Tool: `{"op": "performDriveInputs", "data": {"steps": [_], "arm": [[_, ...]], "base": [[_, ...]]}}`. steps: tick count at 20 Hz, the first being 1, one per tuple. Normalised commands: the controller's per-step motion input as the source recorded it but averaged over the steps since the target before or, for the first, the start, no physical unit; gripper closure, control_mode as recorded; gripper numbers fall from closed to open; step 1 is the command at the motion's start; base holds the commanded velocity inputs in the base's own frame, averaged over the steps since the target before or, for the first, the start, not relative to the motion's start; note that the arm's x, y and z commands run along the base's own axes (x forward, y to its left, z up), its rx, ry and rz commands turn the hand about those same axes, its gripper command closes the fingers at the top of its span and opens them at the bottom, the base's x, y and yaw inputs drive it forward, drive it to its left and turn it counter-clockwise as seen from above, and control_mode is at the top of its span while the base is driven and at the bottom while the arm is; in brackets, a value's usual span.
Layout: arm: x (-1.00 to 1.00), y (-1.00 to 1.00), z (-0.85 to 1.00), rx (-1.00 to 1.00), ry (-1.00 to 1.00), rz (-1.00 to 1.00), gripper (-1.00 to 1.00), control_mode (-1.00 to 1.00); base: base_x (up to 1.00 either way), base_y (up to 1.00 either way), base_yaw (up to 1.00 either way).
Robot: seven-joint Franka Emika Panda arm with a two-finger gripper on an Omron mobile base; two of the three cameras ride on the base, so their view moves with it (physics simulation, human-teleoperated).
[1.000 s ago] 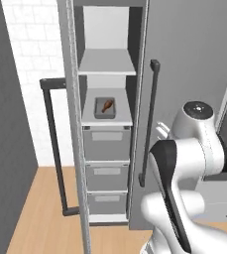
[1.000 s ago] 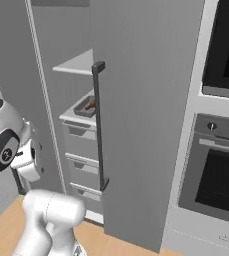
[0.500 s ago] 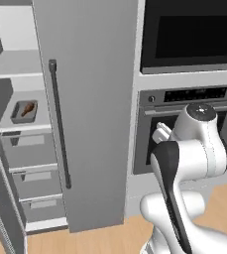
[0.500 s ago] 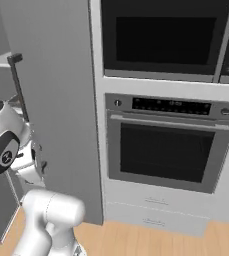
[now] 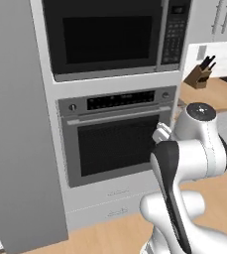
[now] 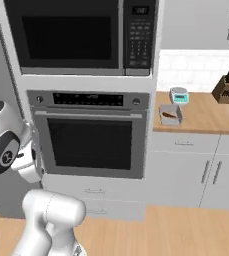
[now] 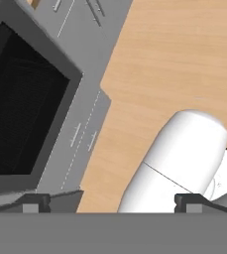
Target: Take the meat container that has the chicken drumstick and place it on the second highest rack of the freezer. Then take the vegetable container that has the carrot and garlic and place it on the highest rack of the freezer.
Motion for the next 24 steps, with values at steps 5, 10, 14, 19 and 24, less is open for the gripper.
{"op": "performDriveInputs", "data": {"steps": [5,10,14,19,24], "arm": [[0.00,0.00,0.00,0.00,0.00,0.00,-1.00,1.00],[0.00,0.00,0.00,0.00,0.00,0.00,-1.00,1.00],[0.00,0.00,0.00,0.00,0.00,0.00,-1.00,1.00],[0.00,0.00,0.00,0.00,0.00,0.00,-1.00,1.00],[0.00,0.00,0.00,0.00,0.00,0.00,-1.00,1.00]], "base": [[0.24,-1.00,-0.14],[0.57,-1.00,-0.02],[1.00,-0.99,0.04],[1.00,-0.72,0.07],[0.49,-0.61,0.37]]}}
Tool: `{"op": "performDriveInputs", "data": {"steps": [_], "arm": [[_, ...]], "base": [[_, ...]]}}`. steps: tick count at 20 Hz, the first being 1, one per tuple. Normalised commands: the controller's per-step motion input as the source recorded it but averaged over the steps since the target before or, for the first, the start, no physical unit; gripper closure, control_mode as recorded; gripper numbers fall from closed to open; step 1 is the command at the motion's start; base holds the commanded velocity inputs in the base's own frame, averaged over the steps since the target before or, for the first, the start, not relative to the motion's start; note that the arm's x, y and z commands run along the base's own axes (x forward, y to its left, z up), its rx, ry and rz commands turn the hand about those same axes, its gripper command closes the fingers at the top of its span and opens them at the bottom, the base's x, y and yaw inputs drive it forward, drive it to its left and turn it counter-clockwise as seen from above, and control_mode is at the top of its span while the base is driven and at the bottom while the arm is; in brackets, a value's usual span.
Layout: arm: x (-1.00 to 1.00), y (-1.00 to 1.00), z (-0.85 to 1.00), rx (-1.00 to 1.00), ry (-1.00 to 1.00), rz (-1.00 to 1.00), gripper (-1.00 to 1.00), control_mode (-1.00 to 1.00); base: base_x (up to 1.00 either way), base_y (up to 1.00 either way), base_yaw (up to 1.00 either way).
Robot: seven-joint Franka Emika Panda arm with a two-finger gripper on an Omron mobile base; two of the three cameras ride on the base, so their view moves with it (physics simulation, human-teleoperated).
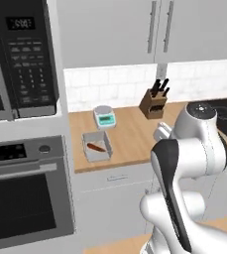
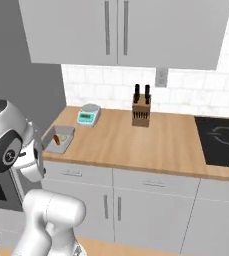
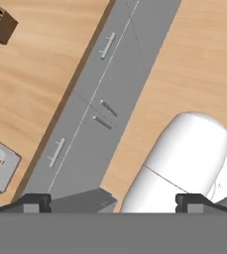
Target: Take the meat container that has the chicken drumstick and place it on the second highest rack of the freezer. Then take the vegetable container that has the carrot and garlic and place it on the highest rack of the freezer.
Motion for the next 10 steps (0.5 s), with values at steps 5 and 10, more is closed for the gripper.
{"op": "performDriveInputs", "data": {"steps": [5,10], "arm": [[0.00,0.00,0.00,0.00,0.00,0.00,-1.00,1.00],[0.00,0.00,0.00,0.00,0.00,0.00,-1.00,1.00]], "base": [[0.20,-0.32,0.48],[0.82,0.07,0.26]]}}
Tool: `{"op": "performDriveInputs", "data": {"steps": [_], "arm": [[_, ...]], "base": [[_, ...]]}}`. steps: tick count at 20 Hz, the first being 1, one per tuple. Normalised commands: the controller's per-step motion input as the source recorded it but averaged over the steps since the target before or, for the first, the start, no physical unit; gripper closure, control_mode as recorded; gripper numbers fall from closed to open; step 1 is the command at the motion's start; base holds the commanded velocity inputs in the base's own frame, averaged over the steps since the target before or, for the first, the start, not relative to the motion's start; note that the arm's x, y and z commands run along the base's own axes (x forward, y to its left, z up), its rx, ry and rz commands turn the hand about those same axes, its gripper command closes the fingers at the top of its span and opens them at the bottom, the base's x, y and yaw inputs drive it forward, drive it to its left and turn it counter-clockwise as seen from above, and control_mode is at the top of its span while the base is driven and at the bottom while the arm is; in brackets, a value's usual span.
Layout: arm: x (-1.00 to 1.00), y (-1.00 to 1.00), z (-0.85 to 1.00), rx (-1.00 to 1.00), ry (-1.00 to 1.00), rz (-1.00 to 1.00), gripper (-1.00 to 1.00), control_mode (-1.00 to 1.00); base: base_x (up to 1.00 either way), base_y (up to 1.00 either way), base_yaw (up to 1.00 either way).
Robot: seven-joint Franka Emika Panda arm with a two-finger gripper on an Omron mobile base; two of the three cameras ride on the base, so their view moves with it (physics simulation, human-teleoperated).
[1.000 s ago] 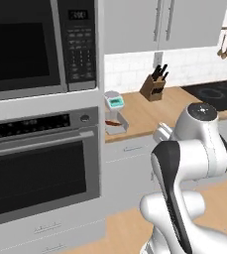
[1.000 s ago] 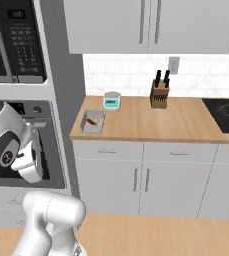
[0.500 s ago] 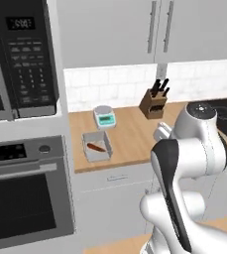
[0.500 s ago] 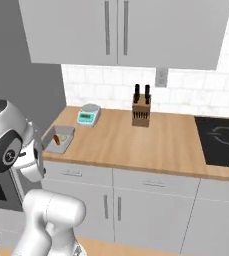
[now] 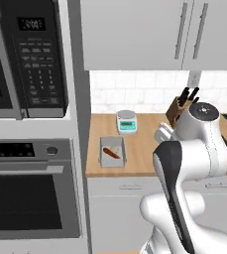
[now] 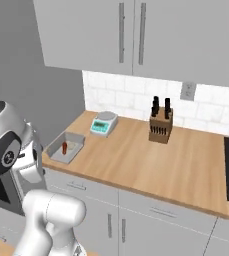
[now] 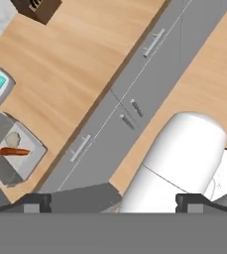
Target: Take the meat container that has the chicken drumstick and place it on the second highest rack of the freezer. Then take the vegetable container that has the carrot and garlic and place it on the highest rack of the freezer.
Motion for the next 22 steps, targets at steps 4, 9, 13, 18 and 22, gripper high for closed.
{"op": "performDriveInputs", "data": {"steps": [4,9,13,18,22], "arm": [[0.00,0.00,0.00,0.00,0.00,0.00,-1.00,1.00],[0.00,0.00,0.00,0.00,0.00,0.00,-1.00,1.00],[0.00,0.00,0.00,0.00,0.00,0.00,-1.00,1.00],[0.12,0.01,0.00,0.06,0.00,0.01,-1.00,-1.00],[0.67,0.00,-0.16,0.15,0.23,0.14,-1.00,-1.00]], "base": [[0.84,0.10,0.15],[0.10,0.13,0.11],[0.00,0.00,0.03],[0.01,0.03,0.00],[0.00,0.00,0.00]]}}
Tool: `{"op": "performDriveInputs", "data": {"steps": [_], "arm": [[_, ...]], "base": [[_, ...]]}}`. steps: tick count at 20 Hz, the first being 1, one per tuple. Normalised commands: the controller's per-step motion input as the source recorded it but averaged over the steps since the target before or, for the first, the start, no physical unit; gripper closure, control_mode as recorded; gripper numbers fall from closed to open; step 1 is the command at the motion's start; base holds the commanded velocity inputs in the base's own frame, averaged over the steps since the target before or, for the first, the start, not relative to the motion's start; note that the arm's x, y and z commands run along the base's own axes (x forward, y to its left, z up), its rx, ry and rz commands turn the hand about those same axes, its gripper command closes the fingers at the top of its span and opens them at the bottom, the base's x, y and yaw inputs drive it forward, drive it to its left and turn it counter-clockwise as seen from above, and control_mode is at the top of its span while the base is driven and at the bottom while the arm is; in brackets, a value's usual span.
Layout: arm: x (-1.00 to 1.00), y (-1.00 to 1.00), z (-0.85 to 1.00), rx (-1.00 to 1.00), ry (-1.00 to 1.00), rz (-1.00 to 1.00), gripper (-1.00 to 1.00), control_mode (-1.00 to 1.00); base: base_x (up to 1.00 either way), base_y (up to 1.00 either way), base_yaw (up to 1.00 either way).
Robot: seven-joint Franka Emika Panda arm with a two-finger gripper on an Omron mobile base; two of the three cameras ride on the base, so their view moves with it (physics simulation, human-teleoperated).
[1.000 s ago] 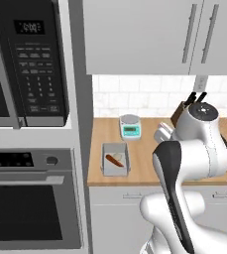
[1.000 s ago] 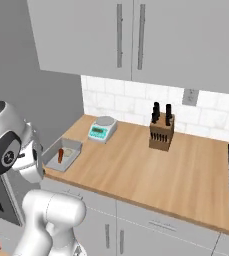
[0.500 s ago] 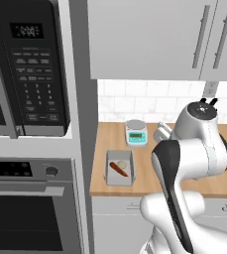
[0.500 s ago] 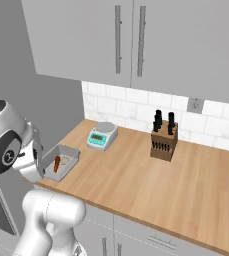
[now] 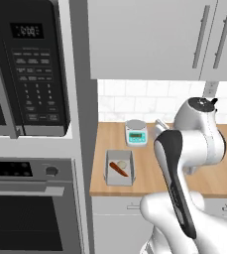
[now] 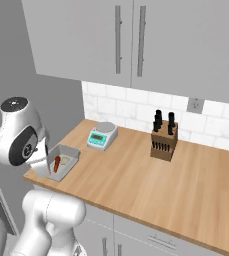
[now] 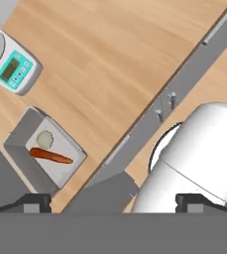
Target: Take the meat container that has the chicken drumstick and place it on the second highest rack of the freezer. Then take the vegetable container that has the carrot and garlic and place it on the highest rack of the freezer.
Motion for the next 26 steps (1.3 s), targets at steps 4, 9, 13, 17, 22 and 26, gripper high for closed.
{"op": "performDriveInputs", "data": {"steps": [4,9,13,17,22,26], "arm": [[0.57,0.12,-0.47,0.06,0.20,0.14,-1.00,-1.00],[0.09,0.63,-0.50,-0.04,-0.03,0.03,-1.00,-1.00],[0.00,0.91,-0.48,-0.02,0.00,-0.08,-1.00,-1.00],[0.00,0.40,-0.28,0.00,0.00,-0.27,-1.00,-1.00],[0.28,0.05,-0.06,0.04,0.06,-0.32,-1.00,-1.00],[0.10,0.05,-0.33,0.02,0.08,-0.26,-1.00,-1.00]], "base": [[0.00,0.00,0.00],[0.00,0.00,0.00],[0.00,0.00,0.00],[0.00,0.00,0.00],[0.00,0.00,0.00],[0.00,0.00,0.00]]}}
